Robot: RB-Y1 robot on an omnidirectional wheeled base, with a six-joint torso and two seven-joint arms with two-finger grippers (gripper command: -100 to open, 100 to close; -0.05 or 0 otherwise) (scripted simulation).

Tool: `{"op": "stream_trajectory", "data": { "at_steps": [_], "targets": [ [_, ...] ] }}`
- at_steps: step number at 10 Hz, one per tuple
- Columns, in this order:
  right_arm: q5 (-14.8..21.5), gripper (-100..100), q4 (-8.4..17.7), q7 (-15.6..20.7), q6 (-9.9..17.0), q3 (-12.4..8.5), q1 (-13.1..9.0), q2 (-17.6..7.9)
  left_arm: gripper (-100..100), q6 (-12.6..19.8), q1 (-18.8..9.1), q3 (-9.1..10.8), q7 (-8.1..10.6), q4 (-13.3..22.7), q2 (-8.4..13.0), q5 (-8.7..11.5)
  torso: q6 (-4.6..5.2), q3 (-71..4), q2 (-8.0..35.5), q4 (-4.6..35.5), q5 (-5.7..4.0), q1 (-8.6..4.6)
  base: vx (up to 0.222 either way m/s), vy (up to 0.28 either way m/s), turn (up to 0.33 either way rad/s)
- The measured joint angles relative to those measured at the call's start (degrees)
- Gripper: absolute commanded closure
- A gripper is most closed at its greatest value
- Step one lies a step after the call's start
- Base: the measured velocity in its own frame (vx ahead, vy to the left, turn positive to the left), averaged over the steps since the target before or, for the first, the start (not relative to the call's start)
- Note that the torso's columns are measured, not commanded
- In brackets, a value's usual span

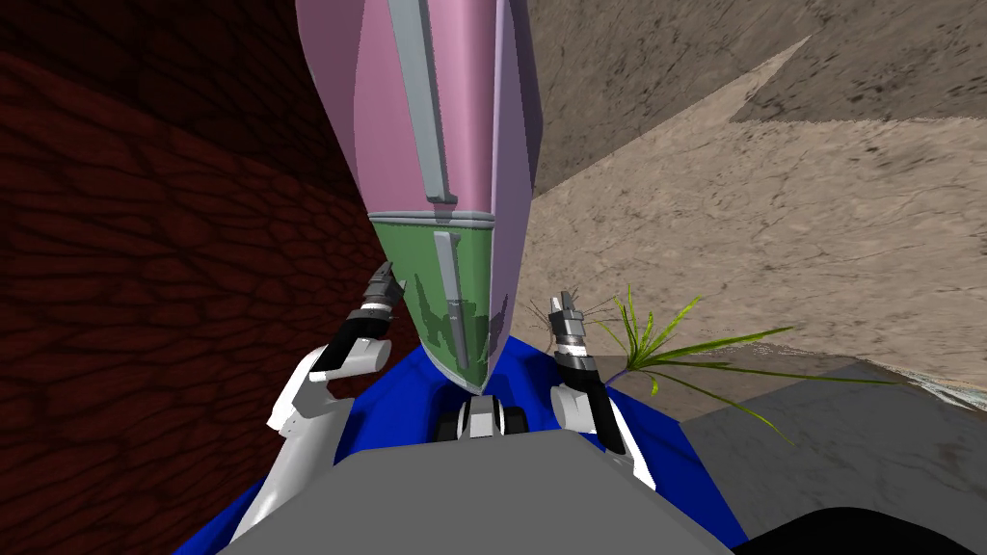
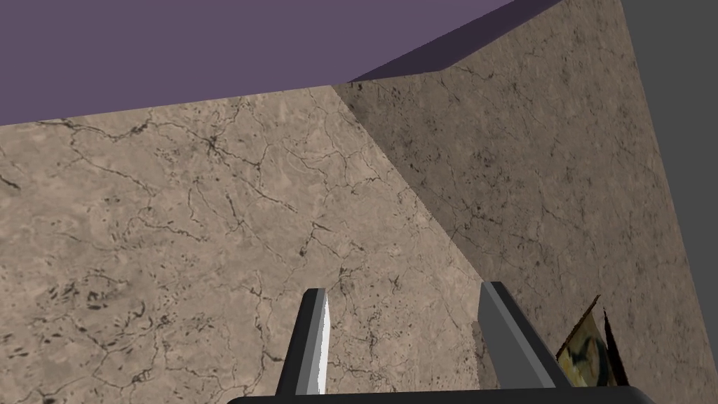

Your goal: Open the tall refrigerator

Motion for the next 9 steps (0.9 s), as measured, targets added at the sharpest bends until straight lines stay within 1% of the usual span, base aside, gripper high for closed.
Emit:
{"op": "stream_trajectory", "data": {
  "at_steps": [2,3,4,5,6,7,9],
  "targets": [
    [0.0,0,0.0,0.0,0.0,0.0,0.0,0.0,-100,2.8,-2.7,1.20,0.07,0.1,0.3,-0.2,0.00,0.0,0.0,0.0,-0.02,-0.08,-0.009,-0.050,0.039],
    [0.0,0,0.0,0.0,0.0,0.0,0.0,0.0,-100,4.3,-3.1,1.30,0.06,0.0,0.2,-0.3,0.00,0.0,0.0,0.0,0.01,0.01,-0.025,-0.064,0.142],
    [0.0,0,0.0,0.0,0.0,0.0,0.0,0.0,-100,6.0,-4.8,2.21,0.17,0.1,0.6,-0.3,-0.04,0.0,0.1,0.0,-0.01,-0.05,-0.029,-0.066,0.087],
    [0.0,0,0.0,0.0,0.0,0.0,0.0,0.0,-100,7.6,-6.2,2.64,0.19,0.2,0.6,-0.5,0.00,0.1,0.1,0.0,-0.02,-0.07,-0.012,-0.032,-0.012],
    [0.0,0,0.0,0.0,0.0,0.0,0.0,0.0,-100,9.0,-6.6,2.71,0.14,0.1,0.5,-0.6,0.00,0.0,0.0,0.0,0.01,0.04,-0.022,-0.061,0.119],
    [0.0,0,0.0,0.0,0.0,0.0,0.0,0.0,-100,10.5,-8.4,3.52,0.15,0.5,0.6,-0.8,-0.03,0.0,0.0,0.0,-0.01,-0.05,-0.024,-0.065,0.099],
    [0.0,0,0.0,0.0,0.0,0.0,0.0,0.0,-100,13.3,-10.1,4.16,0.20,0.4,0.7,-0.8,0.00,0.0,0.0,0.0,0.01,0.04,-0.011,-0.044,0.055]
  ]
}}
